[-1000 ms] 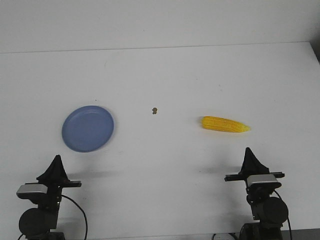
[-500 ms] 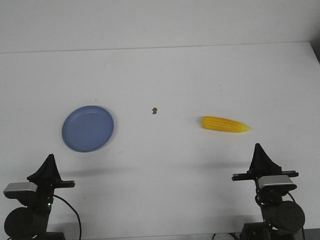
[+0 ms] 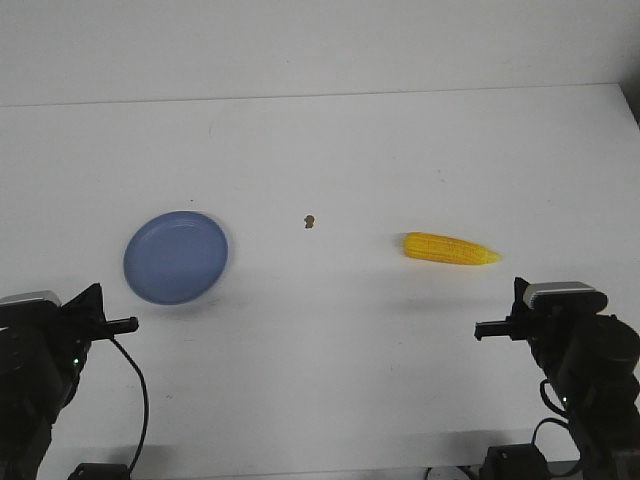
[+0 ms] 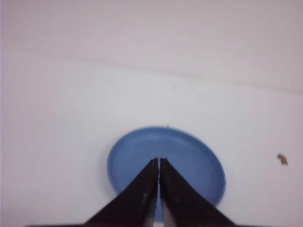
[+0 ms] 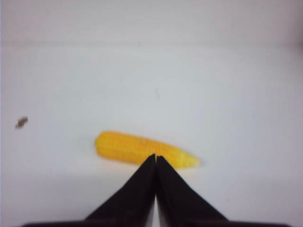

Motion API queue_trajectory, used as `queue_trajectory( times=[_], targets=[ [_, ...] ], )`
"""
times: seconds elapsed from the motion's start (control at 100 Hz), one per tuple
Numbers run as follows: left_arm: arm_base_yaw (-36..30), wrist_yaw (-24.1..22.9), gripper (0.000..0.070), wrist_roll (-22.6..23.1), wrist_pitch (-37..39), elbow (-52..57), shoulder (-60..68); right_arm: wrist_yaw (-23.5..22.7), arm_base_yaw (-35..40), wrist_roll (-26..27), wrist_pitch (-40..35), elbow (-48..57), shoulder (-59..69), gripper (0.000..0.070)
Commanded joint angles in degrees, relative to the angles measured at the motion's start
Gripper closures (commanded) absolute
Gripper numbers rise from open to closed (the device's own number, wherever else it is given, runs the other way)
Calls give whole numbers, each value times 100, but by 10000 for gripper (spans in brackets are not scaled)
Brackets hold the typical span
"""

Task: Place corn on plate with both arms
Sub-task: 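Raise both arms and open both grippers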

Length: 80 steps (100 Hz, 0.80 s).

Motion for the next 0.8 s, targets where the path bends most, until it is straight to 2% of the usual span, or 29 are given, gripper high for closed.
queue_trajectory(
  times=[0.0,0.15,0.35,0.7,0.74,0.79],
  targets=[
    [0,155,687,-4,-225,190,221,0,0,-24,-103,229,243,700],
    [0,579,687,17,-503,264,577,-4,0,20,-35,365,457,700],
    [0,575,687,11,-435,264,590,2,0,7,385,365,463,700],
    [0,575,680,11,-199,267,271,2,0,61,337,365,433,700],
    [0,573,658,11,-214,264,254,2,0,59,289,365,433,700],
    [0,570,566,9,-229,264,254,2,0,59,251,365,433,700]
  ],
)
